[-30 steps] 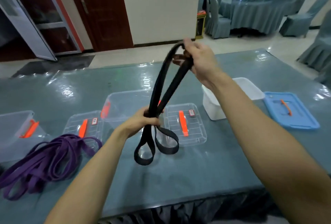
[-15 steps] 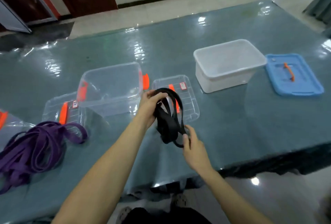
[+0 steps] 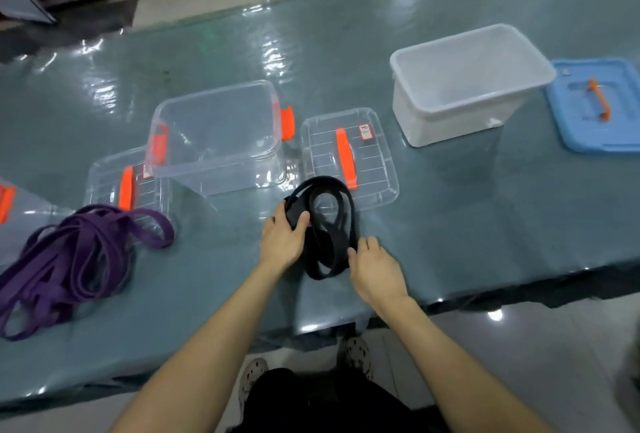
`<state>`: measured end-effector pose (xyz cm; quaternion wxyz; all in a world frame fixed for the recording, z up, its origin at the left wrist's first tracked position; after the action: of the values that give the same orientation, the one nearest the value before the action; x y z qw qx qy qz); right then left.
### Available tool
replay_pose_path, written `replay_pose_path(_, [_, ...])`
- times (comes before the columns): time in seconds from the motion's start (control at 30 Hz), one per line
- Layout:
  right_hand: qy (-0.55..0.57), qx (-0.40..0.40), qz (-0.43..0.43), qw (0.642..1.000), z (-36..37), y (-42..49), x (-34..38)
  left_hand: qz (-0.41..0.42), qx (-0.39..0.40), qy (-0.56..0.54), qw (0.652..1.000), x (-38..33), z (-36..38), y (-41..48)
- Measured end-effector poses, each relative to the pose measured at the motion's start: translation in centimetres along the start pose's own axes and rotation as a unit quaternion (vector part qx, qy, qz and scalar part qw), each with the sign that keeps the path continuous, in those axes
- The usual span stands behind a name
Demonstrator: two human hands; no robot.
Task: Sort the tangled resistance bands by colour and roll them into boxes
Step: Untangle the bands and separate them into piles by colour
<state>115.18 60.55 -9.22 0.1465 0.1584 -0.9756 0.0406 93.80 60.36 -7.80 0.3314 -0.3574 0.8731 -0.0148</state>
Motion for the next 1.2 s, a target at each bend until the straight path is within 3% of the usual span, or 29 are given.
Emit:
replay_pose_path(0.1, [-0.021, -0.031, 0.023, 0.999, -2.9, 0.0, -0.3, 0.021, 0.009, 0.07, 0.997, 0.0, -1.2, 0.7])
replay_pose_path(0.2, [-0.049, -0.091, -0.03, 0.994, -6.6, 0.0, 0.8, 0.082, -0.017, 0.084, 0.993, 0.0, -3.6, 0.6])
replay_pose_path(0.37, [-0.047, -0.099, -0.18, 0.978, -8.1, 0.8, 7.1, 0.246, -0.136, 0.187, 0.941, 2.4, -9.9, -1.3])
replay_pose_path(0.47, [-0.063, -0.059, -0.266, 0.96, -6.4, 1.6, 13.6, 0.273, -0.18, 0.259, 0.909, 6.6, -14.6, -2.4])
replay_pose_path(0.63, [-0.057, -0.029, -0.367, 0.928, -3.1, 1.0, 27.7, 0.242, -0.243, 0.303, 0.889, 17.9, -23.8, -4.0])
replay_pose_path(0.87, [-0.043, -0.035, -0.45, 0.891, 5.1, -2.3, 50.5, 0.159, -0.29, 0.32, 0.888, 38.0, -37.3, -1.9])
replay_pose_path(1.1, [-0.016, 0.017, -0.457, 0.889, 13.1, -7.2, 72.2, 0.044, -0.247, 0.284, 0.925, 59.0, -50.8, -1.6])
replay_pose_path(1.2, [-0.019, 0.06, -0.432, 0.899, 15.8, -7.0, 78.6, -0.01, -0.185, 0.273, 0.944, 65.3, -53.0, -1.0])
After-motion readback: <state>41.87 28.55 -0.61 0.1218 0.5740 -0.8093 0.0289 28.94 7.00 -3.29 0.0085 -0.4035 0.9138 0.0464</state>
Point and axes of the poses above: each hand's wrist, its own y-axis towards the middle knuckle, its own z-axis out of the palm, x = y × z, the point moved 4 cm from there along y, towards the middle knuckle, and after that the axes turned 10 degrees about -x, right-handed, at the moved point
